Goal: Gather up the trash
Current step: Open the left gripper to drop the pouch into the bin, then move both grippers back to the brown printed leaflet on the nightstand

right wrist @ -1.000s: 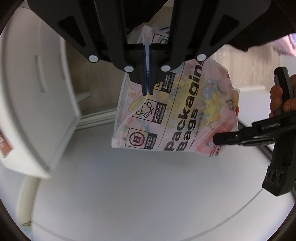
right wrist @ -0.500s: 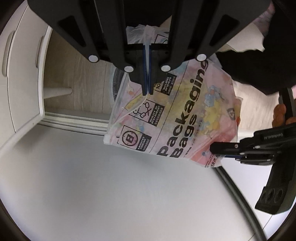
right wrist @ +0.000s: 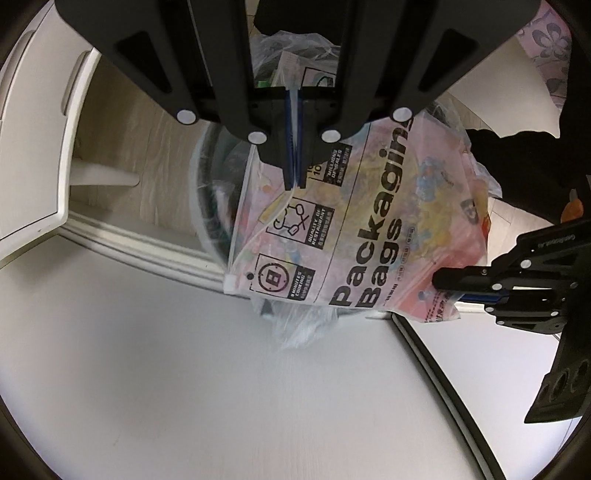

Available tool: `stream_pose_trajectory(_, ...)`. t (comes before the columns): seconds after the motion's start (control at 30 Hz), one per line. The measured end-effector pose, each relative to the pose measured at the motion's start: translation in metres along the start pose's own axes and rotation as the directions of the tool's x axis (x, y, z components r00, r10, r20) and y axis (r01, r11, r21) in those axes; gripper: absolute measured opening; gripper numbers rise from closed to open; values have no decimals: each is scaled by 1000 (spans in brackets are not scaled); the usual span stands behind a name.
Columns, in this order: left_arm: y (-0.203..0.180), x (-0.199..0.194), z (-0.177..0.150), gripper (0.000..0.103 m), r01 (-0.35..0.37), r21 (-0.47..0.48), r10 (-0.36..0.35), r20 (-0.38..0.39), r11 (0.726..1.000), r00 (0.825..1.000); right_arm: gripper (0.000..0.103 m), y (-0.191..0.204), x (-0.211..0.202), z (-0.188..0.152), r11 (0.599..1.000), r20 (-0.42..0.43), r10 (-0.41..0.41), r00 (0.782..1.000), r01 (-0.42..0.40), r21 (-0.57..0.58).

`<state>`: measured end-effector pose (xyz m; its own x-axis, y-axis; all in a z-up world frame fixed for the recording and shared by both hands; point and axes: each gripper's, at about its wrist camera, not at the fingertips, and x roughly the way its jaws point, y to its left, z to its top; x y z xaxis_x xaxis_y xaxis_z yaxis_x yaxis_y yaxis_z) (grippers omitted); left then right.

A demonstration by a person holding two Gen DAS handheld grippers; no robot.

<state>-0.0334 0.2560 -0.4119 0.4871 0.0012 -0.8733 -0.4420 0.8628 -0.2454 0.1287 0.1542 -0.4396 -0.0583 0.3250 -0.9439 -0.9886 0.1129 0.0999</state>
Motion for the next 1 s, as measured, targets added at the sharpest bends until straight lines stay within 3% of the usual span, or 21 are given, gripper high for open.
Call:
stream_pose_trajectory(0.17,3,10,-5,6,-8,-25,8,-3,1000,1000,5,-3,14,-1,1000,-26,-10,1000,10,-14)
stream_pose_trajectory(0.47,-7,7,-12,6,-24,16,24,-3,1000,1000,4,12,9,-4,998,-32,-52,998,51,-29)
stream_pose_trajectory(0.53,-8,2,-13,12,-37,27,37,8,999,999,5,12,3,-6,998,-21,-63,998,63,-33)
stream_pose_trajectory(0.57,-8,0,-13,22,-50,30,49,13,998,999,5,11,0,-7,997,-18,-67,998,66,-34)
stream_pose_trajectory(0.6,-8,-2,-15,34,-56,30,56,17,998,998,12,12,-3,-8,996,-10,-78,997,77,-37)
stream_pose_trajectory(0.67,-6,-4,-16,43,-60,29,60,28,998,998,36,13,-10,-9,995,2,-92,996,92,-42)
stream_pose_trajectory(0.7,-6,-6,-17,48,-67,29,66,33,997,997,54,14,-13,-10,995,8,-93,996,93,-39)
stream_pose_trajectory(0.73,-6,-8,-17,51,-73,29,72,40,997,997,62,14,-16,-10,995,14,-91,996,91,-35)
stream_pose_trajectory(0.83,-8,-14,-18,65,-75,30,73,57,997,996,75,17,-21,-12,994,24,-101,995,102,-31)
stream_pose_trajectory(0.9,-11,-16,-19,82,-74,32,72,64,997,995,88,20,-24,-13,992,35,-120,992,122,-36)
stream_pose_trajectory(1.0,-15,-19,-18,96,-68,34,65,76,997,995,92,23,-27,-15,987,62,-148,987,151,-50)
